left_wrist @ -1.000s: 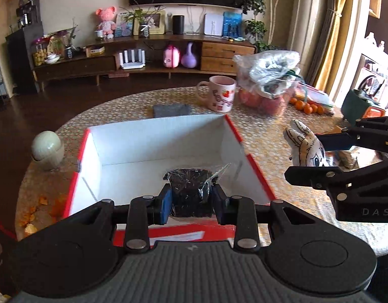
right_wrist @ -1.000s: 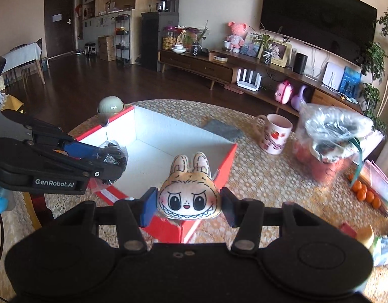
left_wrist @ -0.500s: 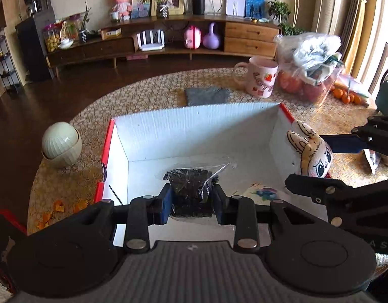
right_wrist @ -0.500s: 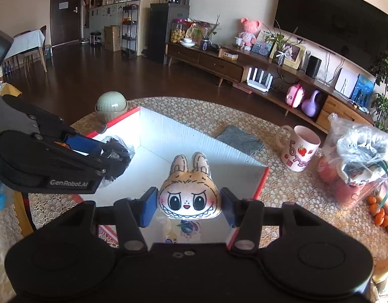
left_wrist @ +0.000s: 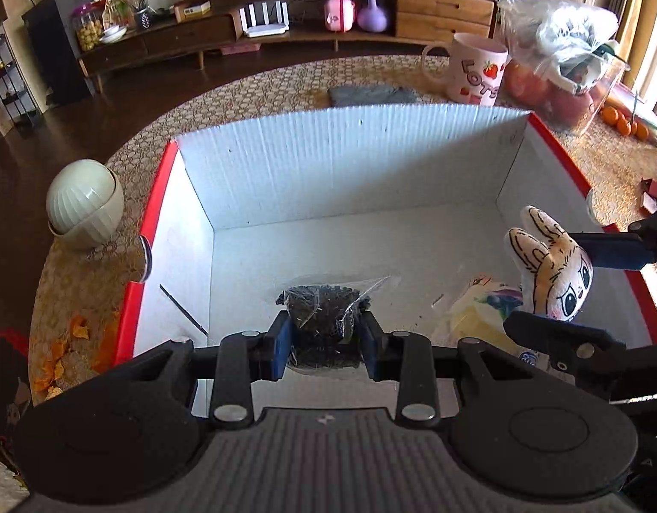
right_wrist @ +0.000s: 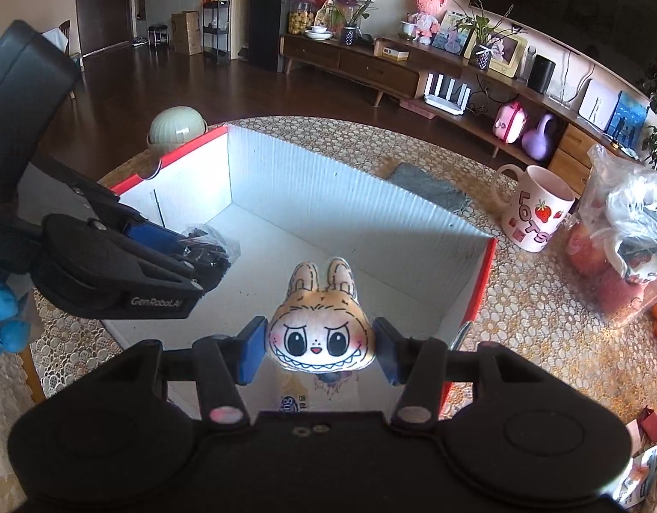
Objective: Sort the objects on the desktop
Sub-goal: 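Carry the black bag and plush bunny into the red shoebox and release both, then withdraw both open tools from the shoebox back toward the snack pile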
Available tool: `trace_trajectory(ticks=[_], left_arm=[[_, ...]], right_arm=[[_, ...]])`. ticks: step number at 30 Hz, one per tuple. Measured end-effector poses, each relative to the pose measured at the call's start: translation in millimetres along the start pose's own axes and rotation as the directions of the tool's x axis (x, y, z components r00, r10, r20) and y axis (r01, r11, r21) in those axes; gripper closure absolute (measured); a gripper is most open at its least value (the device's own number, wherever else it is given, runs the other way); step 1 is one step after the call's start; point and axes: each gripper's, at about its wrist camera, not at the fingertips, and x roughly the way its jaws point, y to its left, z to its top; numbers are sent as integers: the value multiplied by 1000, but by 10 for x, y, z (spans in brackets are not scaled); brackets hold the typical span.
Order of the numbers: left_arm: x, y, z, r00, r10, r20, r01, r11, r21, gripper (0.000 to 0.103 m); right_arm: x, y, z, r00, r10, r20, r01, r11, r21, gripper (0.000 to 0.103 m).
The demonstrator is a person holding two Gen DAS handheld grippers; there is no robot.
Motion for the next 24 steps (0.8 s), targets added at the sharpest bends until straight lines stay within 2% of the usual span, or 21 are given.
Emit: trace_trajectory(ticks=[9,13,15,19,24], left_arm=[[107,-29,-41,999,11,-32,-11,1000,0,71],[107,-56,-34,999,21,-25,-21,1000,4,71],[94,-80,-34,999,32,-16,-32,999,11,70],[42,-93,-7,1000,29,11,-29,1000,2,39],[-103,-111,20,999,19,43,-18,1000,-21,39]], right_arm=[[78,-10,-84,1000,-5,-19,5,1000,0,49],[42,-44,-101,1000,-7,1,7,1000,11,36],[23,-58,-112,1000,-8,3,8,1000,15,34],[-53,-87,-144,1000,-2,13,1,1000,28,31],[-190,-135,-168,999,4,34,-6,999,42,29]])
